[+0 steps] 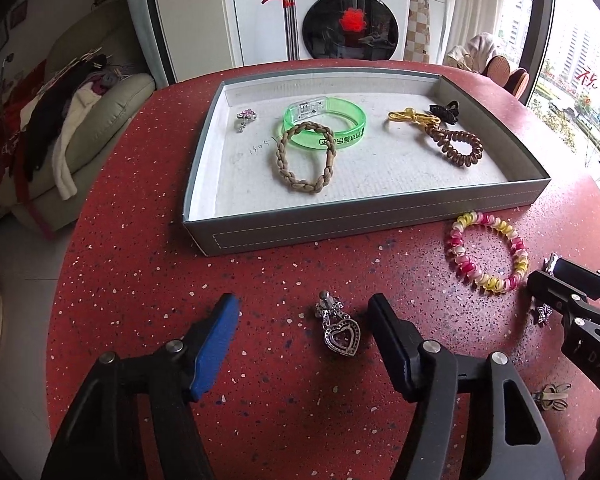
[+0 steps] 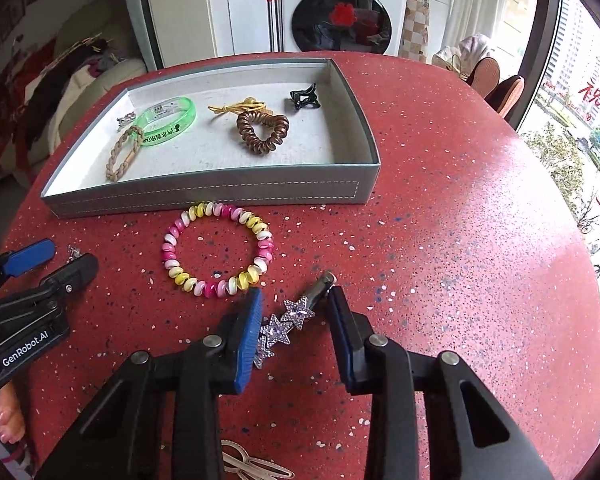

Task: Organize jewelry
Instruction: 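Grasp the purple-heart pendant with the left gripper while the right grasps the silver star hair clip, then lift the pendant and star hair clip and carry both into the tray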

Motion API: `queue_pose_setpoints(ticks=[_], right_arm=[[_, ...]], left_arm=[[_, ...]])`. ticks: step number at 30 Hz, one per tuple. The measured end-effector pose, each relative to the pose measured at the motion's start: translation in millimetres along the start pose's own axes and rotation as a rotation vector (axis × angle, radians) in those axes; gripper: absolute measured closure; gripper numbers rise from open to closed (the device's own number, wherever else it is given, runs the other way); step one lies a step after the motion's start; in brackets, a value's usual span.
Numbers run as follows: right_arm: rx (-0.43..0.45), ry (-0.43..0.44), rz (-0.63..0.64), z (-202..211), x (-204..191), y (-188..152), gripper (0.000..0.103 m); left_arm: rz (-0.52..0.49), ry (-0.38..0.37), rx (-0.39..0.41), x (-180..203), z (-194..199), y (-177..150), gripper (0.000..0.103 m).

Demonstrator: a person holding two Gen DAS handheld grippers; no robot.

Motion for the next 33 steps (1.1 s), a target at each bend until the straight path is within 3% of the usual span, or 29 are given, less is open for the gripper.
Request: queue_pose_setpoints(ticks=[2, 4, 11, 17, 18, 19, 27, 33], right_arm=[[-0.001, 0.009, -0.005, 0, 1, -1, 0.084], [0.0, 0.02, -0.014, 1, 2, -1, 0.084], [0.002, 0.069, -0.058, 4, 7, -5, 0.084], [0.024, 0.123, -0.105, 11, 13, -3, 0.084], [0.03, 0.131, -0.109, 13, 13, -3, 0.084], [0.038, 0.14, -0.112, 16, 13, -2, 0.084], [0.077, 0.176, -0.12, 31, 10, 7, 0.085], [0.087, 0.191, -0.125, 33, 7, 7, 0.085]], left_arm=[[-0.011, -0.012, -0.002, 3, 1, 0, 0.029], [-0.014, -0.019, -0.005, 5, 2, -1, 0.032], [-0.031, -0.051, -0.011, 10, 3, -1, 0.067], [-0.01, -0.103, -0.004, 7, 10, -1, 0.067], [-0.003, -0.114, -0.001, 6, 12, 0, 0.077], [0.002, -0.125, 0.0, 5, 15, 1, 0.081], [0.033, -0.173, 0.028, -3, 33, 12, 0.081], [0.027, -0.149, 0.034, -5, 34, 11, 0.081]])
Point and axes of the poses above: each gripper's, at about its wrist camera, not at the fingertips, and z roughly against the way its jaws point, x to its right, y to its top, the point moved 9 cm from there along -z, roughly the way its jaws point, and after that the axes turned 9 degrees about z, right-handed, at the moved point
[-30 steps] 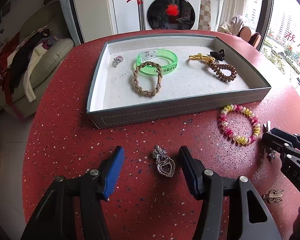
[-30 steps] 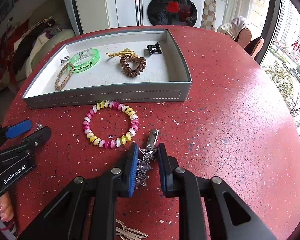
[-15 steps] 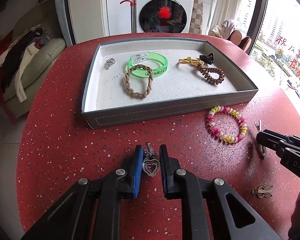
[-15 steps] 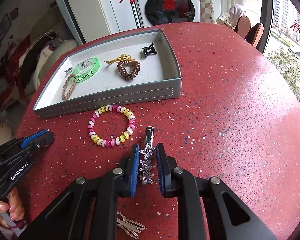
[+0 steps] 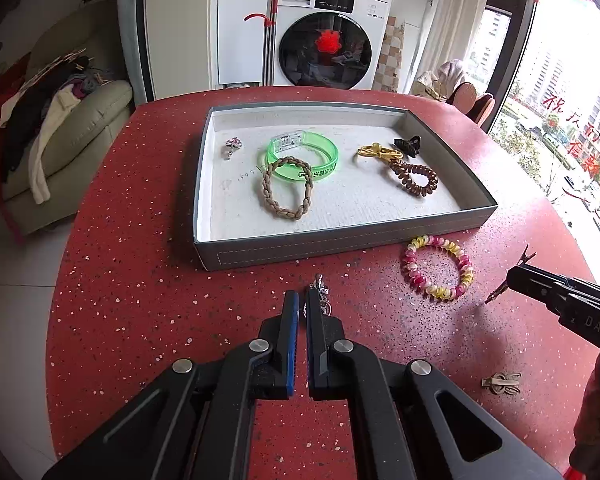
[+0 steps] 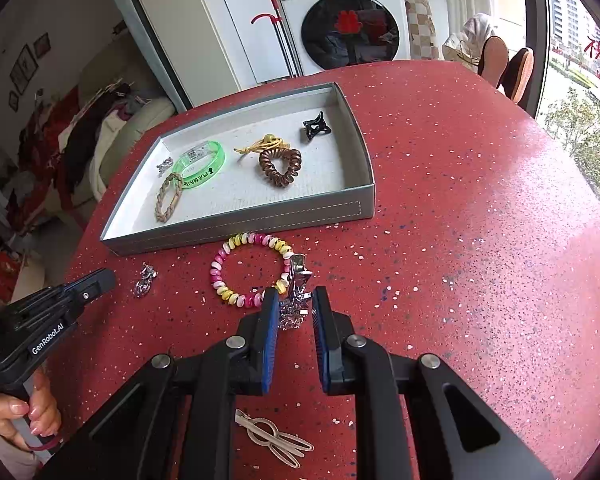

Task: Organize jewelry
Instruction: 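Lift the pendant and star hair clip and carry both into the tray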

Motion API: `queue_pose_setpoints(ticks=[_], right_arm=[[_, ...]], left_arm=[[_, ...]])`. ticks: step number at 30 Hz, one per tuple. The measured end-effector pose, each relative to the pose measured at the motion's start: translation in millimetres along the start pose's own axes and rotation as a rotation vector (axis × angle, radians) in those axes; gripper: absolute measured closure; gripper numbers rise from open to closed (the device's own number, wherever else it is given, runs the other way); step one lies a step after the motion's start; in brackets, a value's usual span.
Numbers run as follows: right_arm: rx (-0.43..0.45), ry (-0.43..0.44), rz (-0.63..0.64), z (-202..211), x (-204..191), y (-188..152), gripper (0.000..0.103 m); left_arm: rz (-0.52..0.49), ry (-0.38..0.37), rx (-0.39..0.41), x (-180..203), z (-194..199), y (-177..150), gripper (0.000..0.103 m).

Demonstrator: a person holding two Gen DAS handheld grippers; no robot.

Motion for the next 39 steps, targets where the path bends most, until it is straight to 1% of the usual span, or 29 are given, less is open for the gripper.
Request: queue_pose_setpoints(ticks=[4, 8, 9, 10, 11, 12, 13, 14, 16, 18, 21, 22, 24, 25, 26, 27, 28, 29, 34, 36, 39], right_arm=[[-0.001, 0.002, -0.012, 0, 5, -3, 0.085], [0.007, 0.006, -0.031, 3, 12, -5, 0.085], [0.009, 0.007, -0.036, 4, 13, -5, 0.085], [0.011, 0.009, -0.04, 4, 14, -5, 0.085], [0.013, 0.009, -0.044, 5, 15, -5, 0.085], [0.016, 0.009, -0.047, 6, 16, -5, 0.084], [0.018, 0.011, -0.05, 7, 17, -5, 0.084], [0.018, 0.013, -0.052, 7, 17, -5, 0.085], [0.018, 0.015, -0.053, 8, 17, -5, 0.085], [0.021, 0.018, -0.056, 9, 16, -6, 0.085], [0.024, 0.02, -0.053, 11, 15, -6, 0.085], [0.026, 0.021, -0.052, 12, 15, -7, 0.085], [0.029, 0.024, -0.053, 14, 14, -7, 0.085], [0.031, 0.025, -0.053, 15, 14, -7, 0.085], [0.034, 0.026, -0.053, 16, 14, -7, 0.085], [0.036, 0.027, -0.054, 17, 14, -7, 0.085], [0.038, 0.029, -0.055, 18, 14, -6, 0.085], [0.04, 0.032, -0.056, 18, 14, -6, 0.084], [0.054, 0.045, -0.05, 22, 10, -2, 0.085], [0.061, 0.049, -0.047, 24, 8, 2, 0.085], [0.071, 0.067, -0.046, 25, 4, 10, 0.085]], left_arm=[[0.002, 0.048, 0.017, -3, -1, -1, 0.081], [0.012, 0.057, -0.005, -4, -7, -3, 0.081], [0.015, 0.061, -0.004, -5, -8, -3, 0.08], [0.018, 0.064, -0.006, -6, -9, -3, 0.074], [0.021, 0.065, -0.011, -6, -10, -4, 0.031], [0.028, 0.073, -0.016, -8, -11, -5, 0.0], [0.039, 0.081, 0.013, -9, -8, -3, 0.0], [0.031, 0.079, 0.025, -8, -5, -2, 0.0], [0.004, 0.088, 0.021, -5, -5, 0, 0.0], [-0.023, 0.111, 0.022, -3, -9, 2, 0.0], [-0.059, 0.121, -0.01, 3, -23, -1, 0.001], [-0.069, 0.126, -0.026, 4, -29, -3, 0.005], [-0.079, 0.111, -0.055, 7, -37, -6, 0.019], [-0.083, 0.103, -0.06, 8, -39, -7, 0.023], [-0.083, 0.087, -0.052, 10, -38, -7, 0.035], [-0.087, 0.069, -0.051, 12, -37, -7, 0.053], [-0.094, 0.058, -0.051, 14, -37, -8, 0.064], [-0.106, 0.062, -0.051, 15, -37, -9, 0.067], [-0.08, 0.018, -0.05, 13, -29, -11, 0.067], [-0.067, -0.003, -0.04, 13, -22, -8, 0.067], [-0.062, -0.013, -0.014, 13, -10, -1, 0.067]])
Point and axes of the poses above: each gripper's, at about its wrist camera, not at the fingertips, and z roughly against the way its jaws point, x to its right, y to its top, the point moved 9 cm from there along -z, roughly the way its jaws point, and after that the axes turned 9 degrees about z, right-handed, at the moved point
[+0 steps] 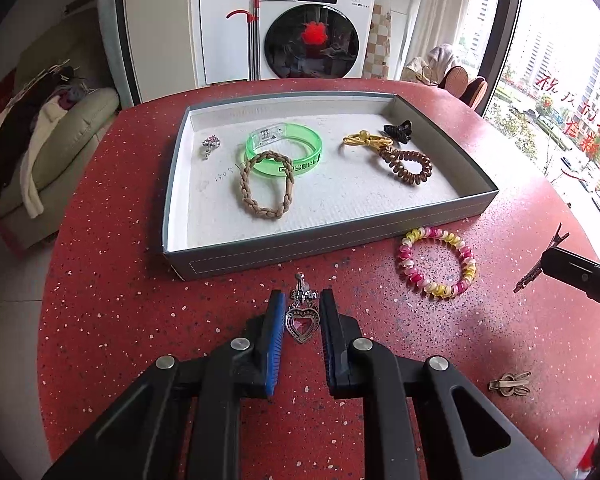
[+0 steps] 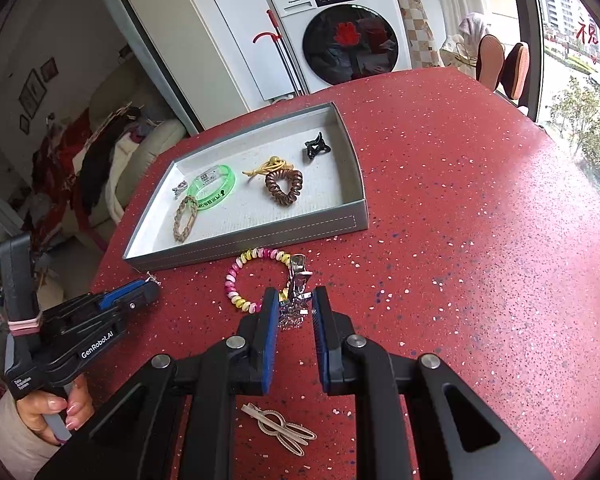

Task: Organize jewelry
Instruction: 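Lift the pendant and star hair clip and carry both into the tray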

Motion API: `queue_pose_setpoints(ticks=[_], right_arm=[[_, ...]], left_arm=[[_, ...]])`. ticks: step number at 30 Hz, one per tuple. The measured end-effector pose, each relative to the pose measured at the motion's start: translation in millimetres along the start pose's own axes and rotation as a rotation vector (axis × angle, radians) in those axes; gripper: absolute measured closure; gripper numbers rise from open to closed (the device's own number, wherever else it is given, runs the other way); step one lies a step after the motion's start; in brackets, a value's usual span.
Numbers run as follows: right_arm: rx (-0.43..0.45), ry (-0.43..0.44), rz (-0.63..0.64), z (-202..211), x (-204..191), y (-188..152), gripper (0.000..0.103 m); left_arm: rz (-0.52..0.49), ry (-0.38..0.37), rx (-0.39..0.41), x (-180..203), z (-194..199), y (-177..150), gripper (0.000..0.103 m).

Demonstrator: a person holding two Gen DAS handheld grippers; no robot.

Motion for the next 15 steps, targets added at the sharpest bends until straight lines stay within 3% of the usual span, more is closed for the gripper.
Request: queue_pose_setpoints(ticks=[15], right_arm=[[0.042, 0.051, 0.075, -6, -25, 65, 0.085]], left_arm=[[0.014, -0.033, 0.101, 4, 30, 64, 0.067]])
Point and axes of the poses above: each gripper's, at about its wrist camera, not at the fingertips, and z roughly against the way its jaws point, x to its right, y to its top, the point moved 9 cm from there along -z, roughly the way its jaws point, and after that the axes turned 9 degrees about z, right-handed, at the moved point
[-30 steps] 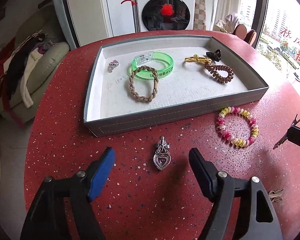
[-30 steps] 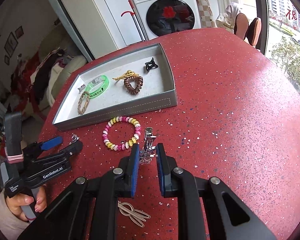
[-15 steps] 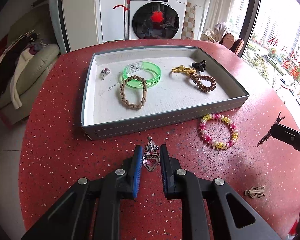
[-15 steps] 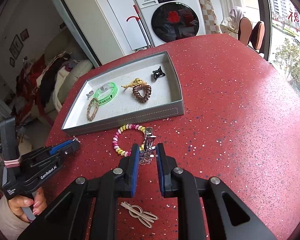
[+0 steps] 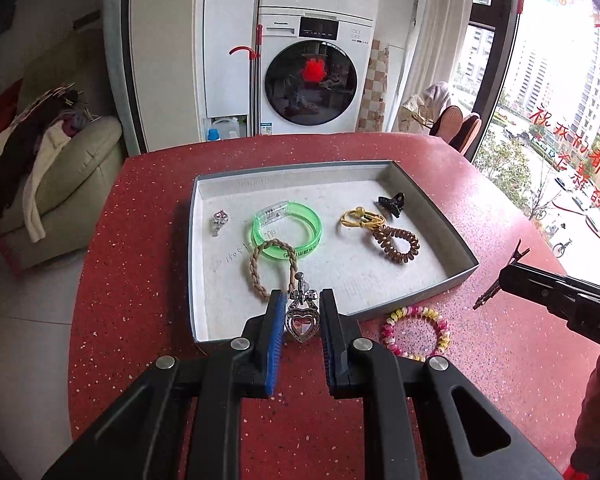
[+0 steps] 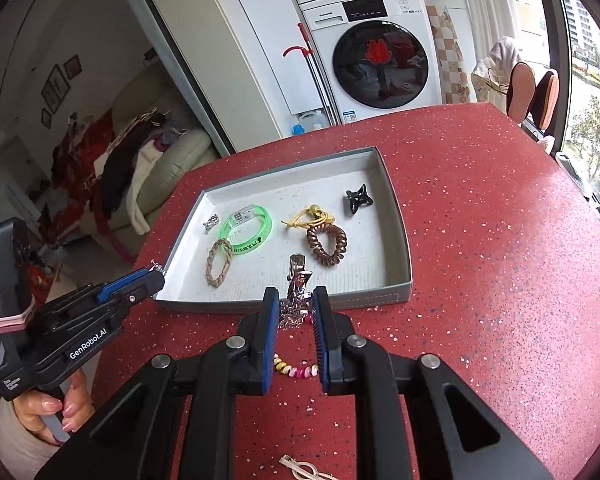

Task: Organize jewelry
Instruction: 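Lift the pendant and star hair clip and carry both into the tray, then open the right gripper to release the star clip while the left releases the pendant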

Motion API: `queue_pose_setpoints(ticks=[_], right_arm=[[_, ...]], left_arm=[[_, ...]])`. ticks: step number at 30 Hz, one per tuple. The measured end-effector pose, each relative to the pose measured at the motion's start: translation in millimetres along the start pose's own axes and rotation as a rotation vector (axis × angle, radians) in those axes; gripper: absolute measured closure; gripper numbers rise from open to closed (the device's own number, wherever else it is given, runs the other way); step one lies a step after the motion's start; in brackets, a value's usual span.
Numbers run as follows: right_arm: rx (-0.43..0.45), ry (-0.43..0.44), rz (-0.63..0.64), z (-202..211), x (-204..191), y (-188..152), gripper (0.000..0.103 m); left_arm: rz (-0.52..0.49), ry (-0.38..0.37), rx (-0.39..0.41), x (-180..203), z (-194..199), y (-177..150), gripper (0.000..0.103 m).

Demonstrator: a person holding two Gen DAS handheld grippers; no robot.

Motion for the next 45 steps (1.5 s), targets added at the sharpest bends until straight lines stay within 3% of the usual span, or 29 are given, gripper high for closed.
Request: queue_pose_setpoints(ticks=[11, 19, 28, 45], right_arm=[[0.005, 0.01, -0.003, -32, 14, 57, 0.085], [-0.059, -0.026, 0.01, -70, 34, 65, 0.085], [-0.158, -0.057, -0.01, -112, 59, 45, 0.085], [-0.191, -0.061, -0.044, -140, 66, 29, 0.084]], left_arm=[[0.022, 0.022, -0.001, -3, -31, 55, 0.067], [0.042, 0.076, -0.001, -9, -68, 83, 0.067], [0.017, 0.117, -0.04, -7, -113, 72, 0.067], [-0.031, 0.174, -0.064, -9, -141, 53, 0.067]])
Point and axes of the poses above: each gripper's, at about its wrist camera, not at the fingertips, and z roughly against the way its jaws point, x to its right, y to its top, the point moved 9 cm from there along -z, roughly the way its jaws point, and after that the axes turned 9 degrees about z, right-handed, at the moved point
